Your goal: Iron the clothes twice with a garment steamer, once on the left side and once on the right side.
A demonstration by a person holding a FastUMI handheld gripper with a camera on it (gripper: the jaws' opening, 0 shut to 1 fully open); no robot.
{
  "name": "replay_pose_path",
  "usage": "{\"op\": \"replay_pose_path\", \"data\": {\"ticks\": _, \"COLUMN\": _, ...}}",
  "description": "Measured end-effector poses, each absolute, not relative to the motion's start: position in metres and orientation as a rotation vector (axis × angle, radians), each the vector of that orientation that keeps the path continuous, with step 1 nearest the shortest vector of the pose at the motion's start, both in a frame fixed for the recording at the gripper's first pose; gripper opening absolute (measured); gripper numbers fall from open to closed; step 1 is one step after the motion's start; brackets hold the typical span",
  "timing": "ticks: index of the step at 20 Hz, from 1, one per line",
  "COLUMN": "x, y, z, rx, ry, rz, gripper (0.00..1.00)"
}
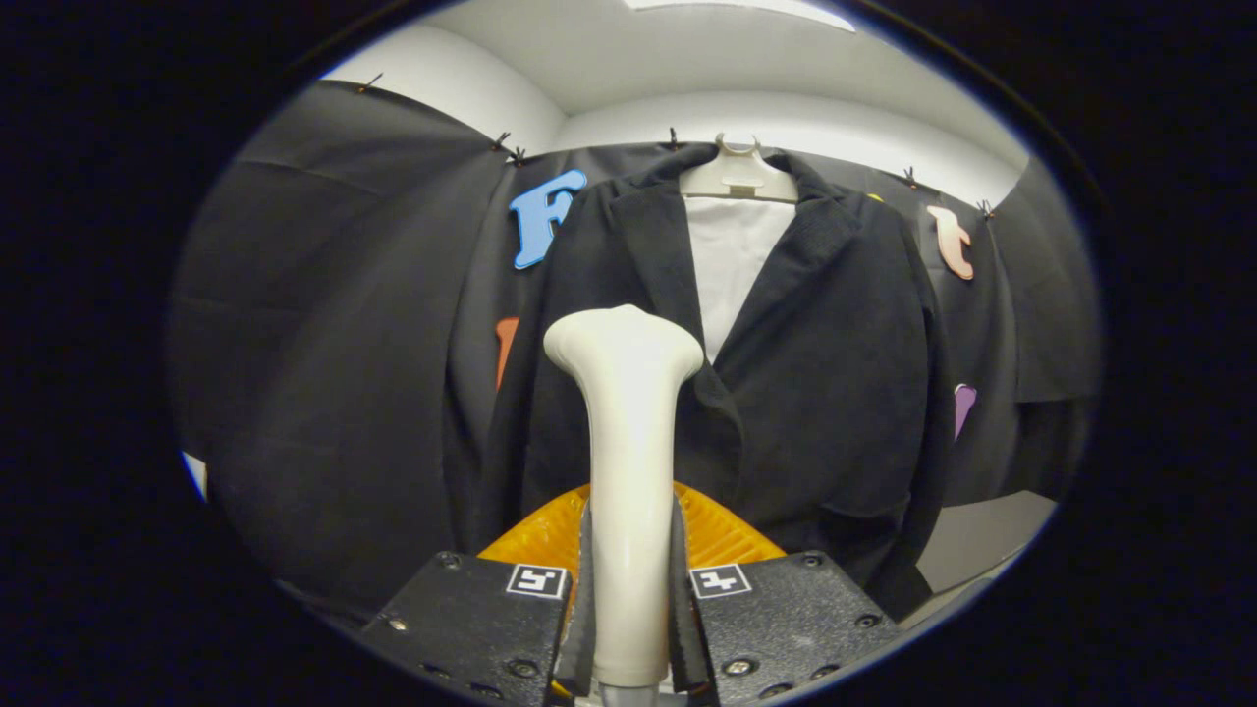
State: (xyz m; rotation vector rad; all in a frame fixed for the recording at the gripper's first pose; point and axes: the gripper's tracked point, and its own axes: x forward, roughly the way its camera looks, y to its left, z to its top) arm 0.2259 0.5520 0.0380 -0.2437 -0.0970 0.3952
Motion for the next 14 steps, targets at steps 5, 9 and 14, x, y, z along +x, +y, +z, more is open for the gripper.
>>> {"op": "replay_pose_path", "data": {"ticks": 5, "x": 0.218, "y": 0.548, "z": 0.017, "rx": -0.254, "ry": -0.045, "rz": 0.400, "gripper": 0.33}}
{"op": "replay_pose_path", "data": {"ticks": 9, "x": 0.219, "y": 0.538, "z": 0.002, "rx": -0.254, "ry": -0.002, "rz": 0.382, "gripper": 0.33}}
{"op": "replay_pose_path", "data": {"ticks": 14, "x": 0.216, "y": 0.523, "z": -0.014, "rx": -0.265, "ry": 0.034, "rz": 0.364, "gripper": 0.33}}
